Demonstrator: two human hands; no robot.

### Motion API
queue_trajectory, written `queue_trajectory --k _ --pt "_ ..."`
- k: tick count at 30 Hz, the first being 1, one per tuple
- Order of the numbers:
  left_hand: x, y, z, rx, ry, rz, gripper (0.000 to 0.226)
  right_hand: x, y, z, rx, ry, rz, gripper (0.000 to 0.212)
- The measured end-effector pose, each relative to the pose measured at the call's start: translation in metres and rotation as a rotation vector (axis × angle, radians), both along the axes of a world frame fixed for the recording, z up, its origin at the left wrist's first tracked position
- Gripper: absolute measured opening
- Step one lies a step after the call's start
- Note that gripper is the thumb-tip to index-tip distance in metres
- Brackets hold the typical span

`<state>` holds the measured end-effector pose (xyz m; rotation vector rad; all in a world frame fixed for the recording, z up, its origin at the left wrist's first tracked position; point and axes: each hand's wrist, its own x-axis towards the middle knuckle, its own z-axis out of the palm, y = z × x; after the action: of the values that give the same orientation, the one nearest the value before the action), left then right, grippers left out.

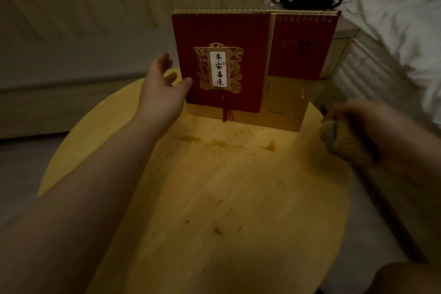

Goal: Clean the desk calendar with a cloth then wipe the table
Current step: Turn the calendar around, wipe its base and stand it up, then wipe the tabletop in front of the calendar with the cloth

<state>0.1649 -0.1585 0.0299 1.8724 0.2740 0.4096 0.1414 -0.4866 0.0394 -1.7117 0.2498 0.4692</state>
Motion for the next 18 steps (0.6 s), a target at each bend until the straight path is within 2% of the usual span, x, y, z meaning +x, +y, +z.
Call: queue_trajectory --k 3,5,7,9,12,15,17,18 --pt "-0.051 -0.033 0.007 0.067 -0.097 0.067 0.043 -0.021 0.017 0.005 0.134 0.108 -0.006 0.023" --pt "-0.092 -0.058 0.004 0.095 -0.076 -0.068 0.025 -0.032 0.037 0.008 0.229 0.122 -0.044 0.021" --pt "-0.123 -0.082 -0.001 0.067 0.019 -0.241 0.020 -0.039 0.056 0.008 0.286 0.098 -0.093 0.023" --pt "-0.137 -0.097 -0.009 0.031 0.066 -0.322 0.032 -0.046 0.071 0.005 0.338 0.047 -0.112 0.025" --pt "-0.138 -0.101 -0.013 0.016 0.098 -0.289 0.056 -0.056 0.083 0.007 0.437 -0.011 -0.072 0.022" --pt "-0.136 -0.094 -0.011 0.011 0.080 -0.238 0.074 -0.061 0.082 0.008 0.422 -0.100 -0.022 0.020" --pt "-0.136 -0.088 -0.011 -0.037 0.057 -0.229 0.075 -0.062 0.082 0.007 0.379 -0.147 -0.008 0.022" --pt "-0.136 -0.086 -0.012 -0.056 0.065 -0.248 0.068 -0.062 0.082 0.006 0.375 -0.155 -0.007 0.022"
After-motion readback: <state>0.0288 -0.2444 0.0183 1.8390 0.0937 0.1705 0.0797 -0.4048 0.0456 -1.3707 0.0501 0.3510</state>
